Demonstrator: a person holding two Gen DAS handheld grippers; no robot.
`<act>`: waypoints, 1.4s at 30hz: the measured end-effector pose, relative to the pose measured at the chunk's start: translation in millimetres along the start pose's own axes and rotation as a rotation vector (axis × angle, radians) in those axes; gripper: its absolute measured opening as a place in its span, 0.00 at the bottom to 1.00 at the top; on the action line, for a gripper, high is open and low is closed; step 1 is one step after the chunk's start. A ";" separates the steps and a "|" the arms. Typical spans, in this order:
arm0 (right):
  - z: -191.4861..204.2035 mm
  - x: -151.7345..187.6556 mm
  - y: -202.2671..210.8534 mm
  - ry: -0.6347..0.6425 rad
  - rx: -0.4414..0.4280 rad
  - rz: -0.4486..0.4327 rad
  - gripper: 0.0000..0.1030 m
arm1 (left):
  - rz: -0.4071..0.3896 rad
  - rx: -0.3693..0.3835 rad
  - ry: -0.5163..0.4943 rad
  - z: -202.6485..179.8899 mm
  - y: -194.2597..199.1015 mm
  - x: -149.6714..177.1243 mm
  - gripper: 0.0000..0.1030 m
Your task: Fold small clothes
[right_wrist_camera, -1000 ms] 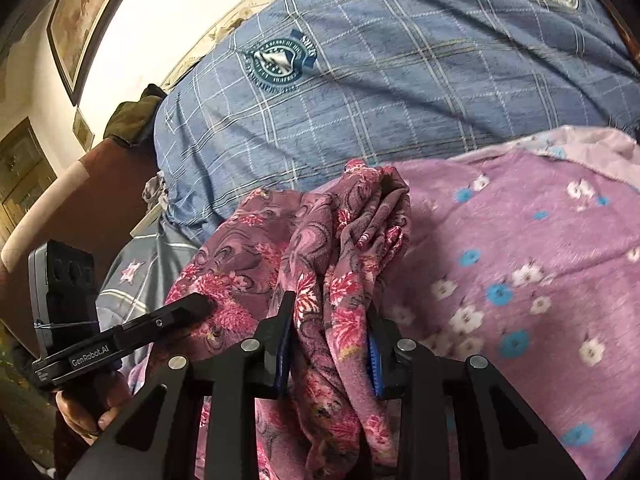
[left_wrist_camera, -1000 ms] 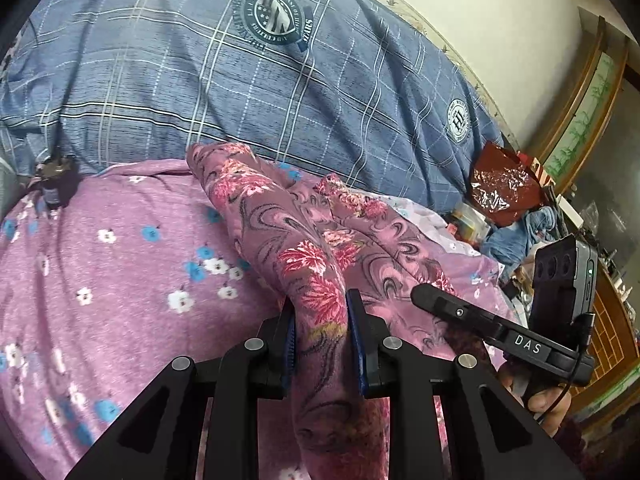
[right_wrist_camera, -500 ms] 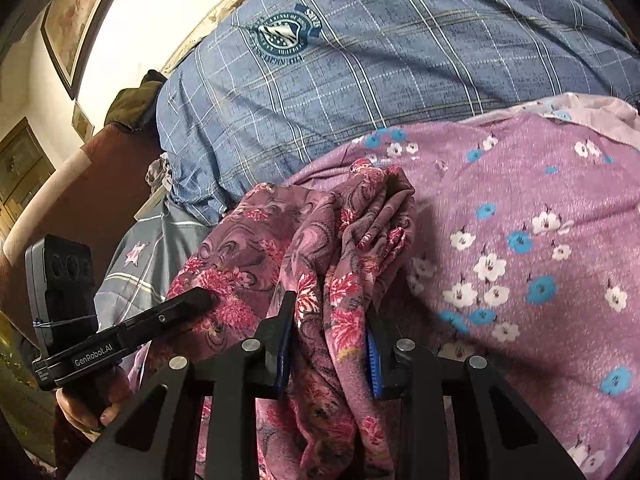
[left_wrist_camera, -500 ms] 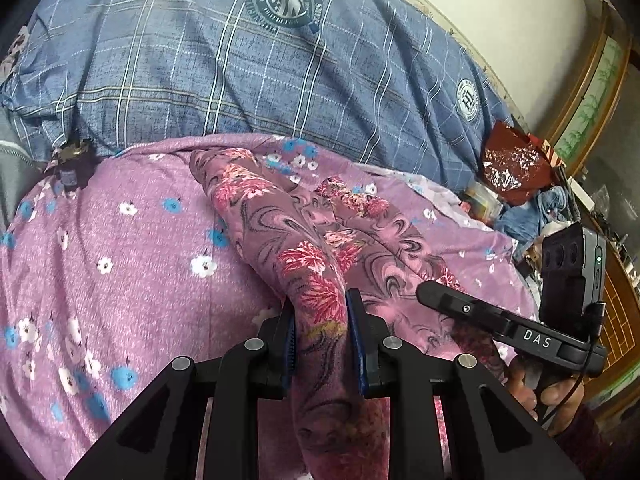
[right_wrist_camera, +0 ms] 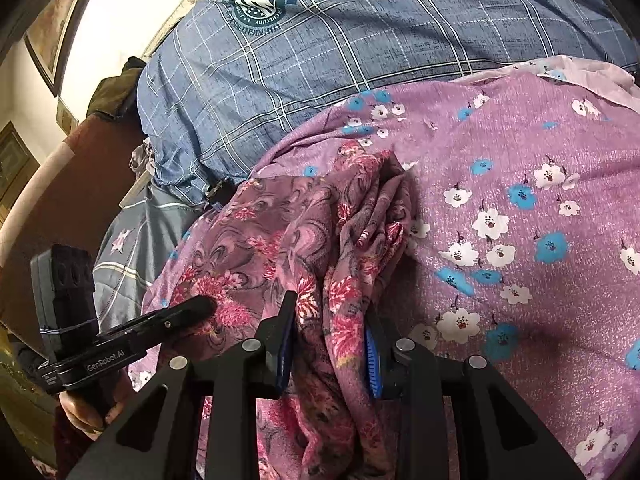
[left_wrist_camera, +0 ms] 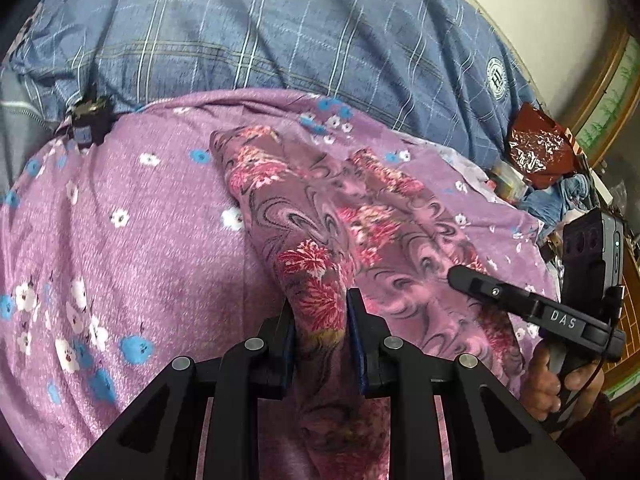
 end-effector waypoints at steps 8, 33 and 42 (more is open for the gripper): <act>-6.0 3.9 -4.9 -0.009 0.007 0.016 0.28 | 0.023 -0.009 0.011 9.7 -13.7 4.0 0.21; -12.3 10.8 -19.3 -0.047 0.071 0.039 0.31 | 0.010 -0.020 0.105 24.8 -39.1 11.6 0.39; -10.7 16.7 -18.6 -0.065 0.155 0.000 0.50 | -0.026 -0.096 0.099 19.5 -36.5 17.8 0.48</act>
Point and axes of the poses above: each gripper's, at about its wrist camera, not at the fingertips, and y roughly against the way its jaws point, z to its left, x to its underside, the point moved 3 cm from there along -y, roughly the way its jaws point, and after that the axes turned 3 degrees about z, right-handed, at the moved point
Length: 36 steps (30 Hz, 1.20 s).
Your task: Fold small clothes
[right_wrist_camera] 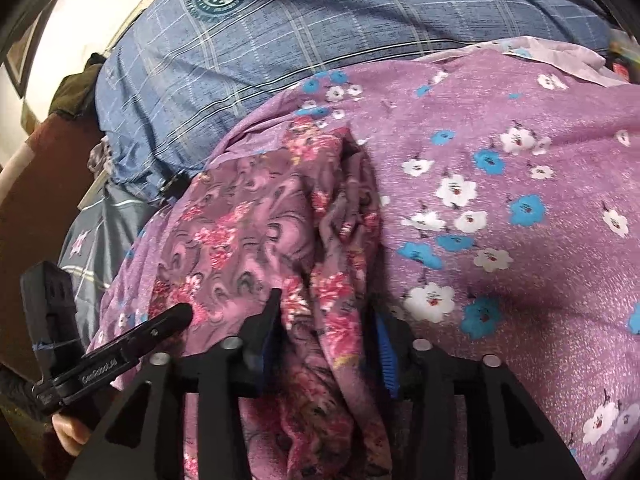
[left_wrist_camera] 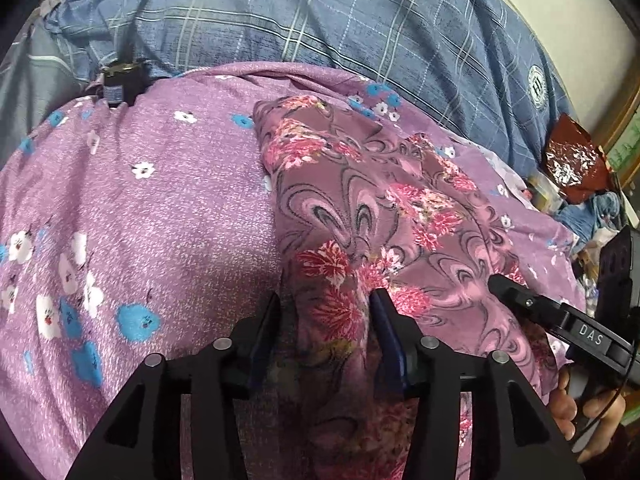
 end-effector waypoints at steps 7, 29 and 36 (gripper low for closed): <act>-6.4 4.8 11.1 0.015 0.046 -0.040 0.67 | -0.060 -0.105 0.049 -6.5 28.9 19.0 0.54; 18.1 44.3 58.3 0.147 0.157 -0.067 0.20 | -0.148 -0.272 0.023 -25.5 91.7 78.7 0.61; 54.8 -18.7 52.1 0.191 0.099 -0.176 0.21 | -0.087 -0.267 0.029 -18.8 68.0 80.5 0.61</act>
Point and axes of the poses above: each gripper's, at about its wrist camera, not at the fingertips, and y roughly against the way its jaws point, z to its left, x to its underside, the point moved 3 cm from there along -y, roughly the way its jaws point, and after that the axes turned 3 degrees about z, right-handed, at the moved point
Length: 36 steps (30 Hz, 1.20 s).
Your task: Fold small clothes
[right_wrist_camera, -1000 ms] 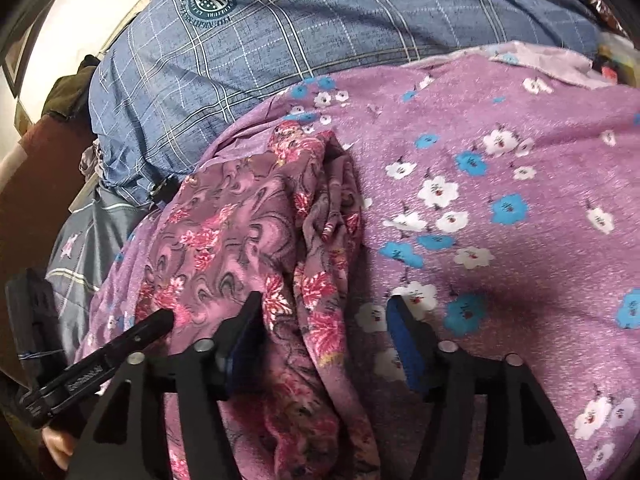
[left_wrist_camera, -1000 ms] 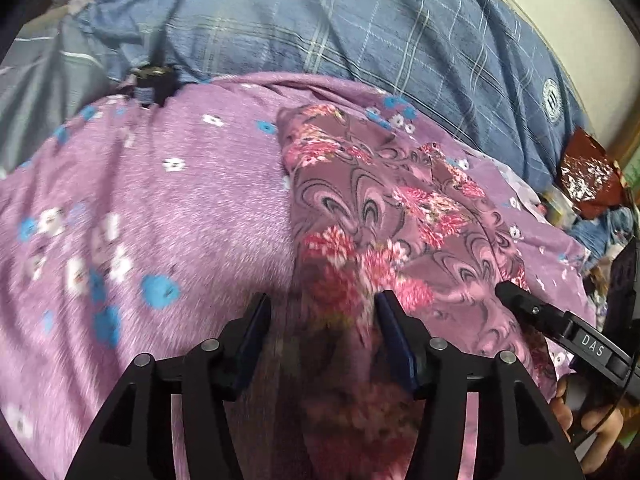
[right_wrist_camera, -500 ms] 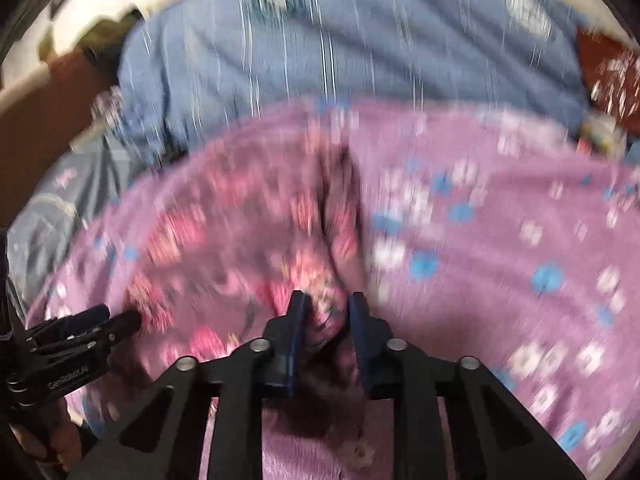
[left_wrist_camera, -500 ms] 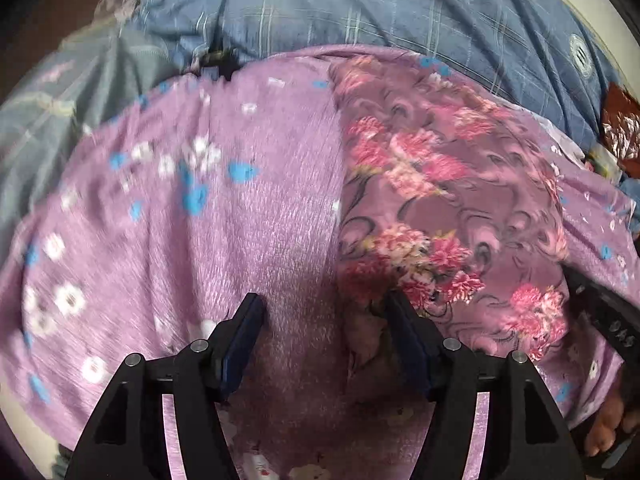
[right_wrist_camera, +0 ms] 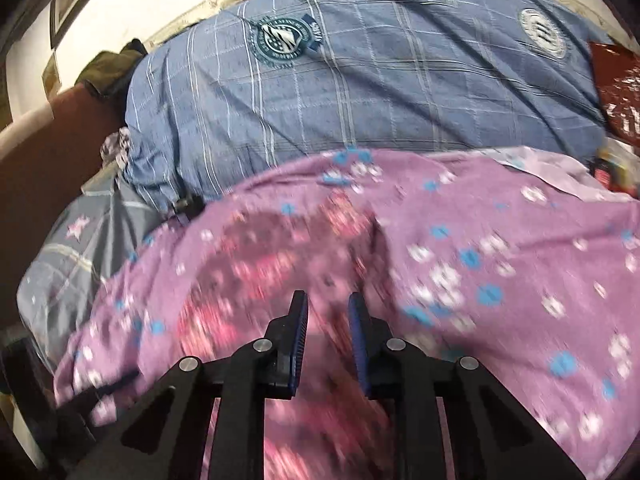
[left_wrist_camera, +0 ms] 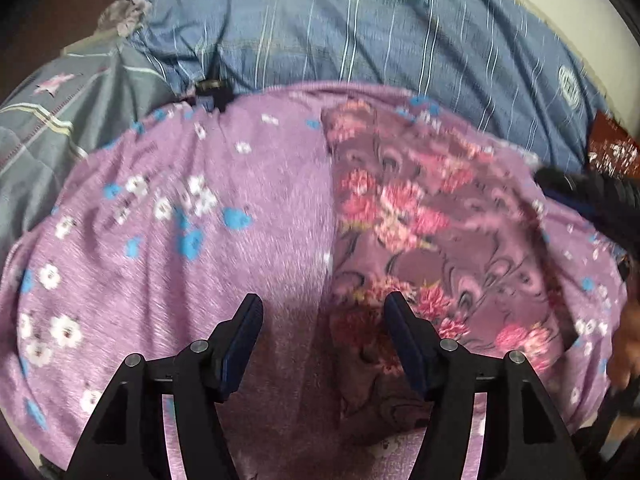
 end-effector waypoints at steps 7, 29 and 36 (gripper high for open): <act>1.0 9.1 -71.3 0.026 0.012 0.169 0.22 | -0.026 -0.028 -0.049 -8.5 2.0 -0.7 0.64; 41.1 40.2 161.7 0.182 0.260 -0.142 0.52 | -0.383 -0.162 -0.155 -63.8 219.5 51.5 0.88; 44.8 50.6 190.8 0.162 0.253 -0.174 0.53 | -0.380 -0.167 -0.149 -71.6 249.2 52.6 0.88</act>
Point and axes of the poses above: each gripper's, at about its wrist camera, not at the fingertips, and y roughly against the way its jaws point, z to its left, x to its underside, the point moved 3 cm from there along -y, roughly the way its jaws point, and after that the axes turned 3 degrees about z, right-handed, at the moved point
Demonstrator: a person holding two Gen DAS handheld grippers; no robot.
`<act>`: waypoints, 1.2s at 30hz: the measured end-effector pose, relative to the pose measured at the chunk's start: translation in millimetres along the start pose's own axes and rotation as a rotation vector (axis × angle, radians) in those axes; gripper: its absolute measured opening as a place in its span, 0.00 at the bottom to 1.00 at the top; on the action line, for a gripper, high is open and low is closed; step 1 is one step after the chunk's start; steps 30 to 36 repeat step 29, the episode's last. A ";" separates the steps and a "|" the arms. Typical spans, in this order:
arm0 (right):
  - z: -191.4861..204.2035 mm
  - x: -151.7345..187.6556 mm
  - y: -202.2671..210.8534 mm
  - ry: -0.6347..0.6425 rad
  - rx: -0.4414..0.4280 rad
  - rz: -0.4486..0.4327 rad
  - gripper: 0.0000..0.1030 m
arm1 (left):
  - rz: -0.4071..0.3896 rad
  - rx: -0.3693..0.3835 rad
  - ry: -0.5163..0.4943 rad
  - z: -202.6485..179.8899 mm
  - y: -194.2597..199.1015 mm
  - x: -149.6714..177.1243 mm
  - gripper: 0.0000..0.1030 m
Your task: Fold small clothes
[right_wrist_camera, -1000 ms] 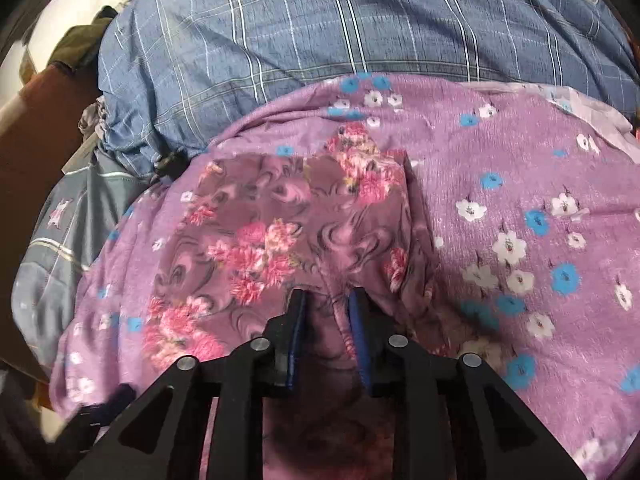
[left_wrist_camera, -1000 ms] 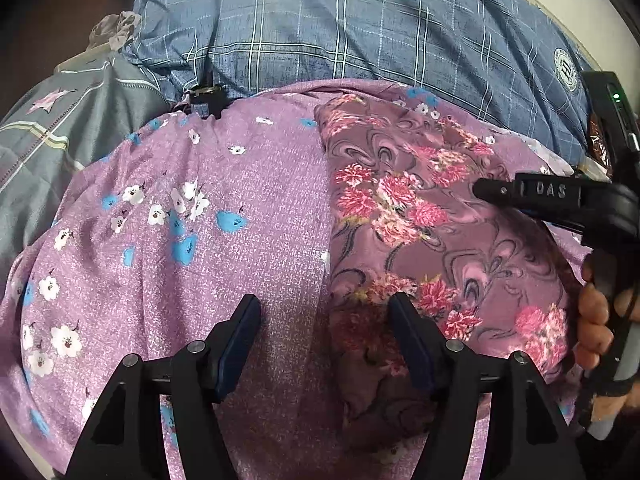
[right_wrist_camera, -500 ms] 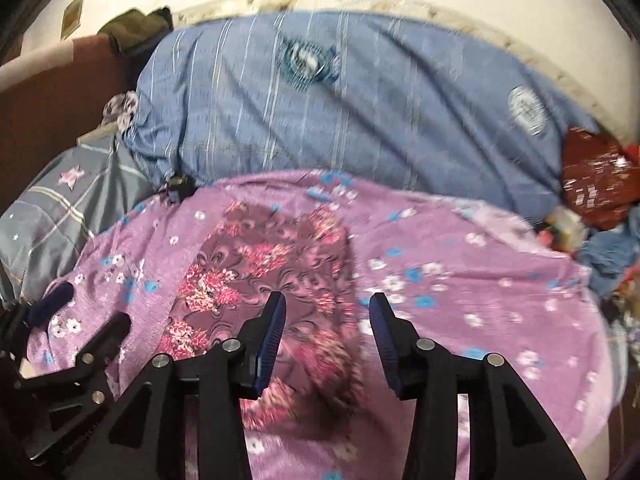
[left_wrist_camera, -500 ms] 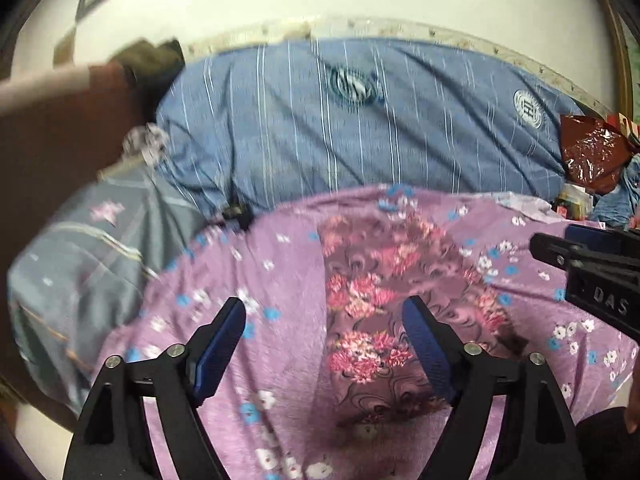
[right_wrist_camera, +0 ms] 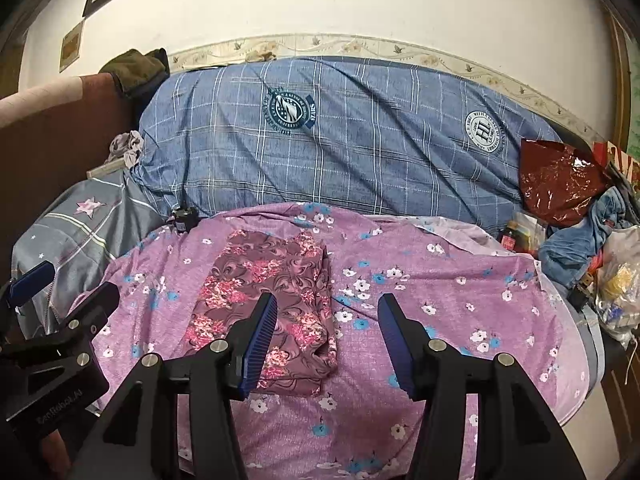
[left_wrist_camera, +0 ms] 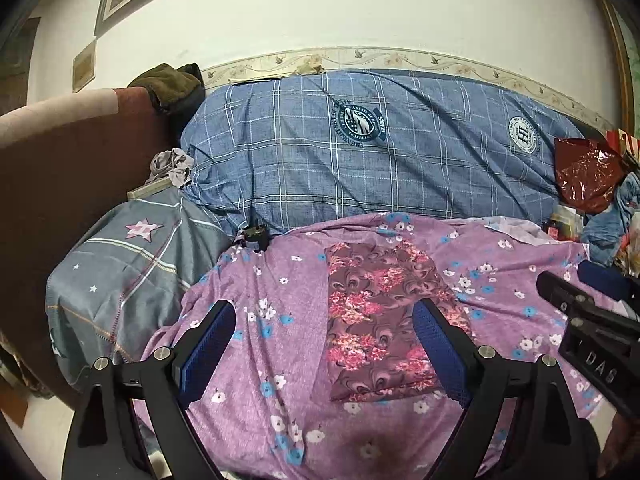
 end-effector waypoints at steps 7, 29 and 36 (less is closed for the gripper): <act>-0.7 0.7 11.0 -0.010 -0.007 -0.022 0.53 | -0.013 0.009 -0.003 1.2 16.2 -7.5 0.88; -4.5 0.8 -2.6 -0.025 -0.008 -0.028 0.53 | -0.016 0.084 0.056 7.5 -1.0 -14.6 0.88; -4.5 0.8 -2.6 -0.025 -0.008 -0.028 0.53 | -0.016 0.084 0.056 7.5 -1.0 -14.6 0.88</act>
Point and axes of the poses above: each gripper's, at about its wrist camera, not at the fingertips, and y roughly against the way its jaws point, z to its left, x to its underside, the point moved 3 cm from there along -y, roughly the way its jaws point, and after that the axes turned 3 degrees about z, right-handed, at the moved point
